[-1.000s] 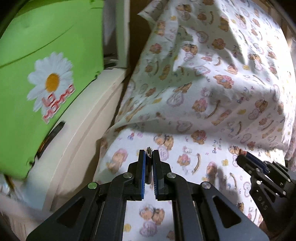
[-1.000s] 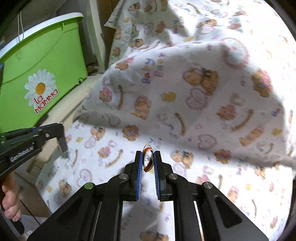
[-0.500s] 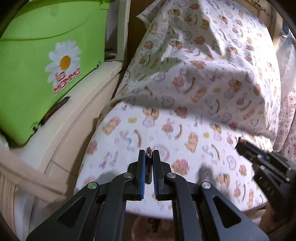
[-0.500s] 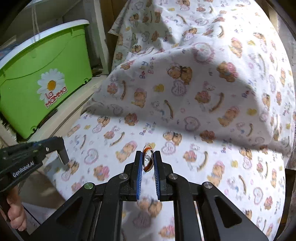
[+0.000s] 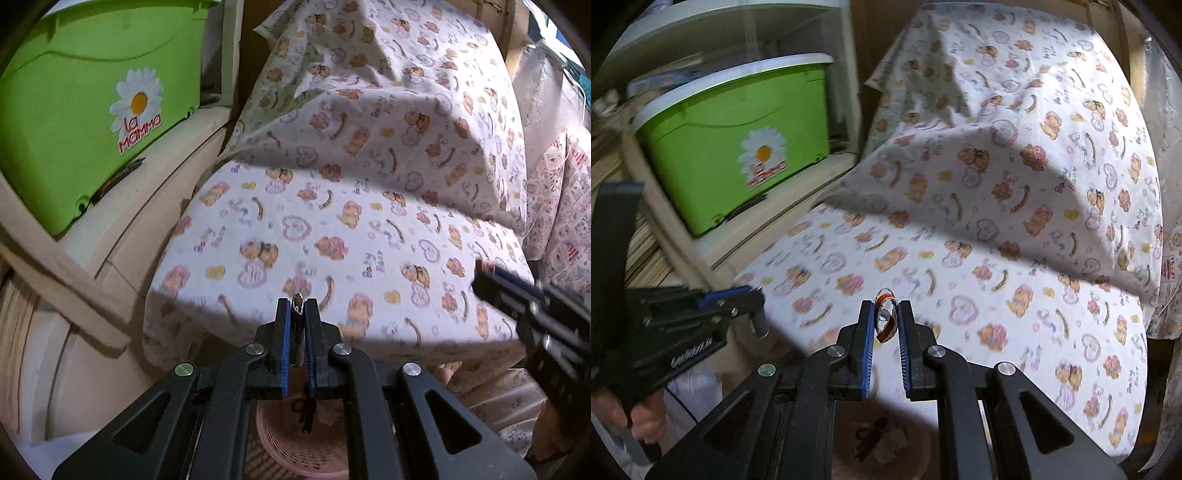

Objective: Collect trash
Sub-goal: 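Carry both held items down over the pink wastebasket with both tools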

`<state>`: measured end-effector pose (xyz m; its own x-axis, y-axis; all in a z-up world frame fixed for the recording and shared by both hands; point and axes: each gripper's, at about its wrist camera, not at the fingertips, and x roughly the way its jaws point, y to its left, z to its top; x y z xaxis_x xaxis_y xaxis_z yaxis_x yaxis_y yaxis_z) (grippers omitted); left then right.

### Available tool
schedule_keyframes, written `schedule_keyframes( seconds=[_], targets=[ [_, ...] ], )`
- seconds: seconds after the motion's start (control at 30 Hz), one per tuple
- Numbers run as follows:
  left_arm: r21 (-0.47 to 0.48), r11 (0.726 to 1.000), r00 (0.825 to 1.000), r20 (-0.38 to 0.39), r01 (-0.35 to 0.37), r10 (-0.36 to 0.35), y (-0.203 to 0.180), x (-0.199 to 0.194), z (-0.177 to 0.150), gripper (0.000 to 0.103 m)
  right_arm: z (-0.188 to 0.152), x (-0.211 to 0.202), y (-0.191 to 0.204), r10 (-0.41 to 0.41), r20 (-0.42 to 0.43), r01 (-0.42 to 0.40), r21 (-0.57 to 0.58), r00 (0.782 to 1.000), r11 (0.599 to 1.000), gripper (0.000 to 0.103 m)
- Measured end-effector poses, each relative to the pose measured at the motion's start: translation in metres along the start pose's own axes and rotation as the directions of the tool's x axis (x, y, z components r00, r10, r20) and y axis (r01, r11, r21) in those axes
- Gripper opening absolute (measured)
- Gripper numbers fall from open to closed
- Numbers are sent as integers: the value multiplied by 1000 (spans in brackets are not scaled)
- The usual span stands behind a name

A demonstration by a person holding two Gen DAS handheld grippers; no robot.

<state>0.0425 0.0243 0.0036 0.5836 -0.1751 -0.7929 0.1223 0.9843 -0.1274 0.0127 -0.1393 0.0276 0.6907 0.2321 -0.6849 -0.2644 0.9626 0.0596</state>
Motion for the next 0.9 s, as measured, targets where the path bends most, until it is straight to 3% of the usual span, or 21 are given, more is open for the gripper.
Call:
schedule_keyframes(
  seconds=[0.27,0.33,0.4,0.5,0.7,0.9],
  targets=[
    [69,998,999,-37,-5,7,-2,8,-16,7,-27,-5,14,64,-78,-68,-46,995,997,13],
    [51,998,998,-60,-23,27,2,18,-19,7,-32,-4,14,90,-101,-95,-41,991,995,13],
    [16,1000,994,-105,3,-1,6,26,-19,7,-35,-2,15,100,-112,-105,-40,989,994,13],
    [-43,996,985,-149,77,-82,12,29,-19,7,-39,1,17,150,-142,-159,-53,978,986,13],
    [-51,995,967,-239,83,-92,10,48,-29,7,-56,14,19,197,-223,-212,-46,955,976,13],
    [-19,998,938,-341,61,-64,-1,77,-46,7,-77,44,22,168,-323,-190,-37,931,981,13]
  ],
)
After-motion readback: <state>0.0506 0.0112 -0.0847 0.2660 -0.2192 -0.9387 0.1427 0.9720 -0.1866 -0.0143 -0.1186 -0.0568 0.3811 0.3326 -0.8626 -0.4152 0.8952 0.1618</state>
